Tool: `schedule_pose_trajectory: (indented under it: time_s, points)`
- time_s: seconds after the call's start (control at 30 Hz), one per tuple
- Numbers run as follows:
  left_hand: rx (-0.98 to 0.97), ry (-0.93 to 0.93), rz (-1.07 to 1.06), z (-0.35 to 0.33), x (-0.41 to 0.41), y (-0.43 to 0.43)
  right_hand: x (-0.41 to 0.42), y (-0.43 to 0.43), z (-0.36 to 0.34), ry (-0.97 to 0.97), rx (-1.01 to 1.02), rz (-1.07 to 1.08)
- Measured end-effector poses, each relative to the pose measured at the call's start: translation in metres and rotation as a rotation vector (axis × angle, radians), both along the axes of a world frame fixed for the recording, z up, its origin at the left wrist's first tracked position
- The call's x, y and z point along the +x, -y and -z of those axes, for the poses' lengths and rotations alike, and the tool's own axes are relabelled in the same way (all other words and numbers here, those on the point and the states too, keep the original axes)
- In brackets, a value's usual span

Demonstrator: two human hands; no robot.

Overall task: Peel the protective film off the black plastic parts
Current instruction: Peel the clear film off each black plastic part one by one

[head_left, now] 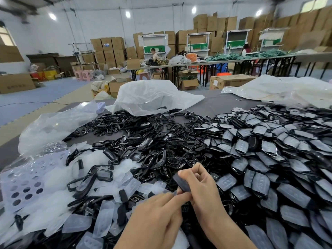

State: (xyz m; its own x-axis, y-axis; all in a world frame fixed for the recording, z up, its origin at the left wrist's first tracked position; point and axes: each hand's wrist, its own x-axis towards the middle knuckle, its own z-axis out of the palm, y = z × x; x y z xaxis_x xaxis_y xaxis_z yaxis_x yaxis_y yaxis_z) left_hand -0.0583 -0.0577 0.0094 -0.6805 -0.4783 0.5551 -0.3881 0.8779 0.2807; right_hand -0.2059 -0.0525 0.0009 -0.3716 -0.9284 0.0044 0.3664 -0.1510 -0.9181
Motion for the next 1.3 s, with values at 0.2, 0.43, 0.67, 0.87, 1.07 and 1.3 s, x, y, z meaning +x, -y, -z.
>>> schedule_pose_trajectory:
  time_s: [0.2,0.43,0.67,0.87,1.07,1.3]
  points:
    - [-0.005,-0.040,-0.146,0.000,0.011,0.008,0.007,-0.001,0.000,-0.097,-0.033,0.003]
    - [-0.048,-0.016,-0.311,0.001,0.021,0.018,0.008,-0.003,-0.001,-0.164,0.004,-0.012]
    - [-0.028,-0.077,-0.259,0.000,0.017,0.014,0.006,-0.002,-0.001,-0.133,0.006,-0.002]
    - [-0.015,-0.018,0.018,0.001,0.004,0.001,0.004,0.001,0.002,-0.085,0.013,0.016]
    - [-0.033,-0.134,-0.110,-0.003,0.013,0.008,0.006,-0.002,0.000,-0.149,-0.021,-0.024]
    - [-0.144,0.058,-0.305,-0.004,0.023,0.021,0.013,-0.005,-0.001,-0.267,0.015,-0.040]
